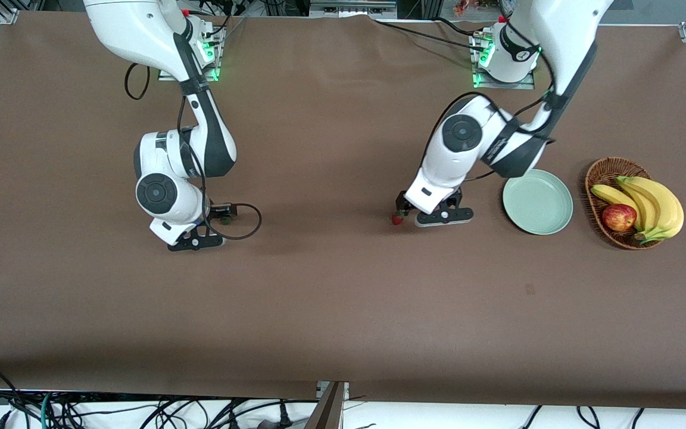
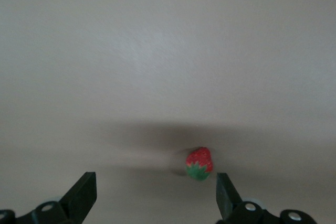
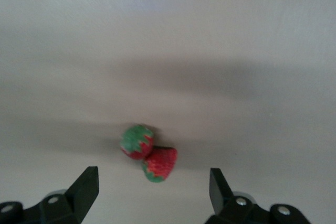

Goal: Collect all strawberries into plate
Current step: 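Reach the left gripper to the strawberry while the right gripper returns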

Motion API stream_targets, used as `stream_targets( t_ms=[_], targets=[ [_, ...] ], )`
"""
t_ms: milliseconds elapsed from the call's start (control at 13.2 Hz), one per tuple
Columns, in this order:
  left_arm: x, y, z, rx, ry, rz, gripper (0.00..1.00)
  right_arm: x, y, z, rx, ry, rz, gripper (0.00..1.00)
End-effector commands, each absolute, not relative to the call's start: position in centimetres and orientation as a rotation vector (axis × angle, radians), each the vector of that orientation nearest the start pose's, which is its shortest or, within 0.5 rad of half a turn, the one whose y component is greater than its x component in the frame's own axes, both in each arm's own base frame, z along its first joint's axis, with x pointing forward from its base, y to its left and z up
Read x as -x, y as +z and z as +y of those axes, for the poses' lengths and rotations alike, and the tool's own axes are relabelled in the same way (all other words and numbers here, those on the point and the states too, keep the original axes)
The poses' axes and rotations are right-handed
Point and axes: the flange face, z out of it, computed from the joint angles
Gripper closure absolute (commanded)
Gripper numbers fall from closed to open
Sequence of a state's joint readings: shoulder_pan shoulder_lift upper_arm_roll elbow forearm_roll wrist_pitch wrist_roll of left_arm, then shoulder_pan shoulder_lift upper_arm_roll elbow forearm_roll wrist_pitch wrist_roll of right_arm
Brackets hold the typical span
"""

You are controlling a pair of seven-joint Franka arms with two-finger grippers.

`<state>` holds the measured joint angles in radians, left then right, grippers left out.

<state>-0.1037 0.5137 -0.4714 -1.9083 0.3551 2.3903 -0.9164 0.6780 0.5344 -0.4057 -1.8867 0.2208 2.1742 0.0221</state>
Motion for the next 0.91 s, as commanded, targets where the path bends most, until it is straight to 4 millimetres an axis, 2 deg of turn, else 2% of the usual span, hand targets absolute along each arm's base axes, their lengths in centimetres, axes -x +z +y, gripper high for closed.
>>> stream_targets(
  t_ms=[0, 380, 759, 835],
  targets=[
    [-55.3, 22.8, -35.2, 3.141, -0.085, -0.258, 0.00, -55.4, 22.4, 16.6, 3.147, 0.302, -0.217, 0.09],
    [-54.8, 19.2, -36.1, 3.178, -0.095, -0.205, 0.00, -54.5, 20.5, 15.8, 3.156, 0.274, -0.220, 0.10],
    [-53.5, 18.4, -37.0, 3.166, -0.050, -0.233, 0.00, -55.3, 19.4, 13.5, 3.154, 0.235, -0.247, 0.11],
    [-53.4, 18.3, -37.0, 3.164, -0.045, -0.237, 0.05, -55.7, 19.1, 12.8, 3.140, 0.220, -0.270, 0.12]
  ],
)
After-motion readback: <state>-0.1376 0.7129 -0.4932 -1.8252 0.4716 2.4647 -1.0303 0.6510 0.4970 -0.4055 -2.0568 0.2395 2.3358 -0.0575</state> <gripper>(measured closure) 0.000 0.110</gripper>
